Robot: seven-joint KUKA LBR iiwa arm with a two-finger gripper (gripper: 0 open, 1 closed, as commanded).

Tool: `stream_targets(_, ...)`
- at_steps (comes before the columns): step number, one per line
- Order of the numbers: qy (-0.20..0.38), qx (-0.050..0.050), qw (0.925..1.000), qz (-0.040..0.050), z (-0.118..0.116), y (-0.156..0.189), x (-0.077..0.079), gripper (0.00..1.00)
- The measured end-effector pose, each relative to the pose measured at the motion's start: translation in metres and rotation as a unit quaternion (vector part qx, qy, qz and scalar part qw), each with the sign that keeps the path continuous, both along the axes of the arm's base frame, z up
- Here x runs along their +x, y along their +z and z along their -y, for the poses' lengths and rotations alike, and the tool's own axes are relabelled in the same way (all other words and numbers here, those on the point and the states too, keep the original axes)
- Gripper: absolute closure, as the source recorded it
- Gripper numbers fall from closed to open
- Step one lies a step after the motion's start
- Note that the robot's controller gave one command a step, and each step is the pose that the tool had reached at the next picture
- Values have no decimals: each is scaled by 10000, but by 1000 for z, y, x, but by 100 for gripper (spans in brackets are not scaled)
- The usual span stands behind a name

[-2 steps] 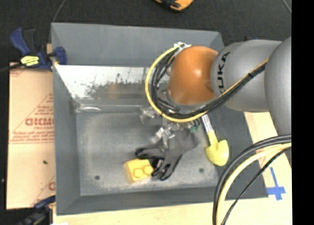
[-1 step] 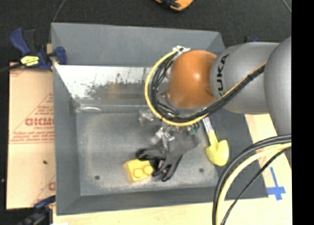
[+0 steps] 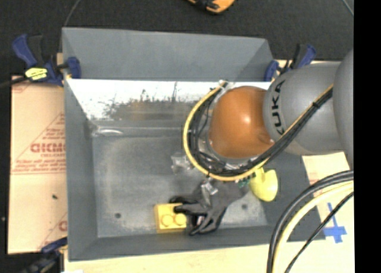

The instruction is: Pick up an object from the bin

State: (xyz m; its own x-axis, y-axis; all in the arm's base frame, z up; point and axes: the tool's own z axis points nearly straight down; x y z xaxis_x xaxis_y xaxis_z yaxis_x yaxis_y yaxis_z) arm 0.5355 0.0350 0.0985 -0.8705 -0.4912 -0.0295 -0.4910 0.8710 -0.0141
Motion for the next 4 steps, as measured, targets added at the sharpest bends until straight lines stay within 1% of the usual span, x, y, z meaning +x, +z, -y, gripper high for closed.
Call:
stream_targets(1,119,-1,9999,-7,4,-26,-3,100)
stream_targets(2,119,-1,9999,-7,4,-26,-3,100)
stream_targets(3,180,-8,9998,11,-1,-23,-2,100)
stream_targets(4,248,3,9997,28,3,-23,1,100)
